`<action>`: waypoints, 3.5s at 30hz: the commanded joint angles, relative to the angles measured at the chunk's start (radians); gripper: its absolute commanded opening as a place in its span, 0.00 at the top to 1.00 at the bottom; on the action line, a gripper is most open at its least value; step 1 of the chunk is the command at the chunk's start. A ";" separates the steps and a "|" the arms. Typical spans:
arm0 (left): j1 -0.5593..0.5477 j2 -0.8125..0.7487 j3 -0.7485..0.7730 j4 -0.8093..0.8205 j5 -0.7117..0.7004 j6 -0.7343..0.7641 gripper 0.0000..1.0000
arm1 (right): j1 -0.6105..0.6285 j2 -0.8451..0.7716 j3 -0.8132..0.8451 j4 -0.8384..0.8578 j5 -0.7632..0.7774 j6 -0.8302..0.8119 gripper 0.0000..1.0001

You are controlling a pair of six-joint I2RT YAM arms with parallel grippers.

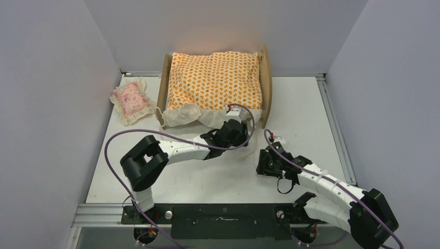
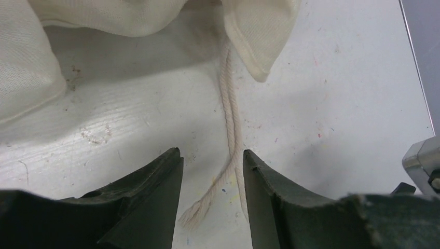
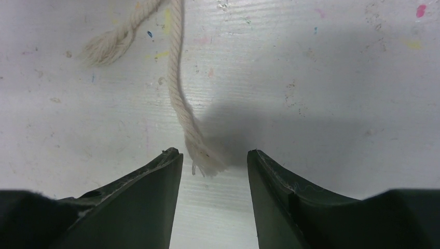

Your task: Set up the pet bed

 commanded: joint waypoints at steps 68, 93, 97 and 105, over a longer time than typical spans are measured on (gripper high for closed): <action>0.057 0.295 0.026 0.705 -0.023 -0.059 1.00 | -0.257 0.236 0.326 0.198 -0.073 -0.100 0.95; 0.094 0.140 -0.117 0.726 0.315 -0.003 1.00 | -0.319 0.580 0.190 0.830 -0.468 -0.272 0.85; 0.097 0.162 -0.093 0.706 0.391 -0.007 1.00 | -0.340 0.601 0.176 0.833 -0.525 -0.282 0.78; 0.099 0.170 -0.073 0.677 0.409 -0.007 1.00 | -0.399 0.567 0.135 0.851 -0.605 -0.227 0.70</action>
